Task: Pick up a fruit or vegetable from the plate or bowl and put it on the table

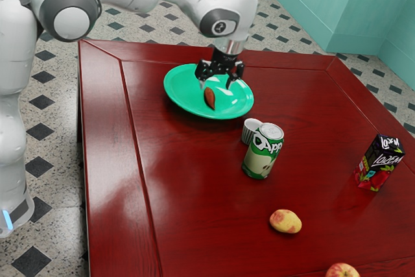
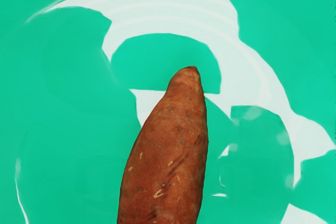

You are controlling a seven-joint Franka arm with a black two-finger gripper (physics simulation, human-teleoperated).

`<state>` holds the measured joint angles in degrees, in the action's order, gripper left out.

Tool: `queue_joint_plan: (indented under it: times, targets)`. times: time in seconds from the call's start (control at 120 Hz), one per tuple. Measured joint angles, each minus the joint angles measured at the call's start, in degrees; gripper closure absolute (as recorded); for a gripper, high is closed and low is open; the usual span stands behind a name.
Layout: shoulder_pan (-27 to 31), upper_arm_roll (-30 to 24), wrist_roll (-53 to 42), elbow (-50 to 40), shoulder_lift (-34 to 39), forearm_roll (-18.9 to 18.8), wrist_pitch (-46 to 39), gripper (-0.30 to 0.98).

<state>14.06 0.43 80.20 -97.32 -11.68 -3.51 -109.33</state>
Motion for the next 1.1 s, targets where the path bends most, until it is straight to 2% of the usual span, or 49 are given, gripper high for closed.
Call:
queue_joint_plan:
  times: [1.1]
  targets:
    - [0.1,1.0,-1.0,-3.5,-1.4,0.2,-4.7,0.00]
